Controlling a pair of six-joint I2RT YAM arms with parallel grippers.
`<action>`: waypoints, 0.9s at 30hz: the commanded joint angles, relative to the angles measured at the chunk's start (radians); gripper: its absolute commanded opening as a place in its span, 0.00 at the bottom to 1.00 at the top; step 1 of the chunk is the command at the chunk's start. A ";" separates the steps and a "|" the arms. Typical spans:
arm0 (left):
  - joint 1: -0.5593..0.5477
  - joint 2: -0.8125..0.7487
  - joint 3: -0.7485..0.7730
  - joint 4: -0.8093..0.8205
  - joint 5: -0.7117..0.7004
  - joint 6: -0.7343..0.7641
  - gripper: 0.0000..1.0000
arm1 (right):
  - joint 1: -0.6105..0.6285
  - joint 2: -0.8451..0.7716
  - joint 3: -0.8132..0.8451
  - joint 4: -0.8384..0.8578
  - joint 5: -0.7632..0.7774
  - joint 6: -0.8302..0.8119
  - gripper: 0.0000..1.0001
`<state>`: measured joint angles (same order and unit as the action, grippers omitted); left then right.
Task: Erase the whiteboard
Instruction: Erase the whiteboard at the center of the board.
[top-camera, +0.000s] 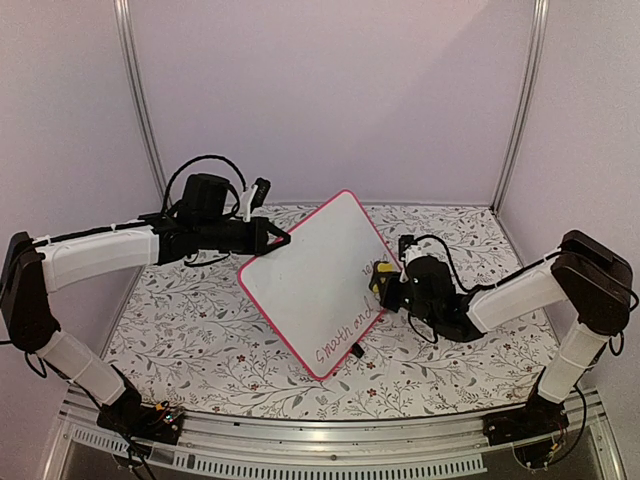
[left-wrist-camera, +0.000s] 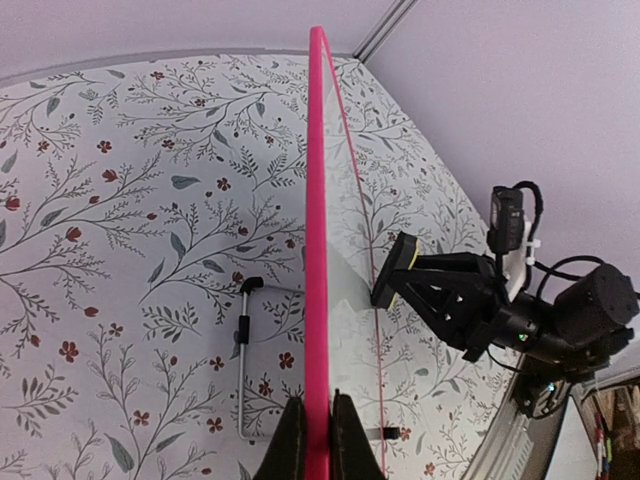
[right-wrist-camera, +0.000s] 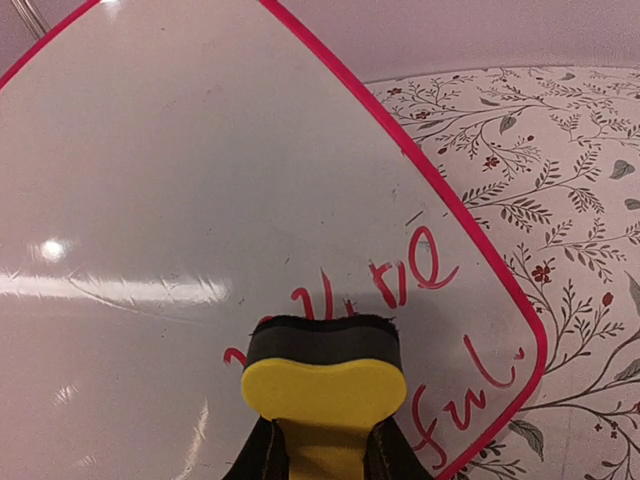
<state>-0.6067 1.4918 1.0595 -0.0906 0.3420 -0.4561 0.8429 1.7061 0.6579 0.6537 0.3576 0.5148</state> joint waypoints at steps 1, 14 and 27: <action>-0.028 0.038 -0.016 -0.061 -0.066 0.111 0.00 | -0.007 -0.002 0.070 -0.031 0.017 -0.028 0.21; -0.026 0.040 -0.015 -0.060 -0.062 0.111 0.00 | -0.025 0.038 0.181 -0.060 0.023 -0.067 0.20; -0.027 0.039 -0.016 -0.058 -0.054 0.113 0.00 | -0.027 0.055 0.054 -0.017 -0.041 -0.044 0.19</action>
<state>-0.6086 1.4921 1.0599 -0.0906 0.3374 -0.4496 0.8230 1.7317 0.7582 0.6434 0.3573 0.4679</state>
